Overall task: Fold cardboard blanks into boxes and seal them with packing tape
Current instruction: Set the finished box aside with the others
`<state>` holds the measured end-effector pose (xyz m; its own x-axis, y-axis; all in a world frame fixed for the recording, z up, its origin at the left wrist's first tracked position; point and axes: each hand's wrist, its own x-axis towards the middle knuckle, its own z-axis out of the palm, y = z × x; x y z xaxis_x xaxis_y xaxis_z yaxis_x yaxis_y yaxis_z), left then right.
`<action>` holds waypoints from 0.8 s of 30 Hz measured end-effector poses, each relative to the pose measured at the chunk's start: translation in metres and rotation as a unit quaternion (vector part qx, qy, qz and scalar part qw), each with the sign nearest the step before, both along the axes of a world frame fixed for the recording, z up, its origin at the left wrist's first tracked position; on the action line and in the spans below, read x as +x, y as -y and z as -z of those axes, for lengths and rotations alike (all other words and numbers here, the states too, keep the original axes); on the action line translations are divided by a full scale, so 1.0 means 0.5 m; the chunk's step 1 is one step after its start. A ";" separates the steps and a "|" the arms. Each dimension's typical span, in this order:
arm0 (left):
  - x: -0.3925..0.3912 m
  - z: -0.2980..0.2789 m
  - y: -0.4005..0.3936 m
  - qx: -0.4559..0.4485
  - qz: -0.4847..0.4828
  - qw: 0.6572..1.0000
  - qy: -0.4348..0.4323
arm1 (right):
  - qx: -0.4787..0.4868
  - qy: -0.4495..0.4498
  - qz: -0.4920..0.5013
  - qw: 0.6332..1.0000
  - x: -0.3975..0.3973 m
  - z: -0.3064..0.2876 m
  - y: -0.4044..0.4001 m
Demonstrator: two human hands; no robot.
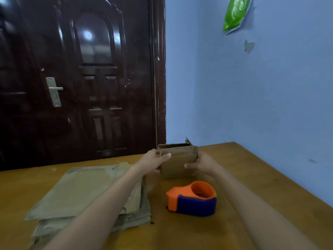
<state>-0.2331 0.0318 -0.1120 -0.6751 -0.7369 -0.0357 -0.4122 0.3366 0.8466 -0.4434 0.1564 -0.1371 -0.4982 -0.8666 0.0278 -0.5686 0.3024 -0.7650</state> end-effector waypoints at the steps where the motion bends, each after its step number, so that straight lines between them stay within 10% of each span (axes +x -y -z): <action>1: -0.007 0.010 0.002 -0.010 -0.014 1.000 -0.006 | -0.004 0.006 0.000 1.000 -0.001 0.006 0.006; 10: -0.005 0.020 -0.005 -0.089 -0.019 0.995 0.043 | 0.028 0.044 0.016 0.998 -0.014 0.022 0.027; 24: 0.379 -0.008 0.060 -0.347 0.022 0.904 0.250 | 0.245 -0.249 0.031 0.937 0.141 -0.070 -0.085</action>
<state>-0.0434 0.0020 -0.1079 -0.7311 -0.6723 0.1162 -0.6584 0.7398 0.1384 -0.3728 0.1991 -0.1021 -0.5786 -0.8062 -0.1238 -0.7878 0.5917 -0.1710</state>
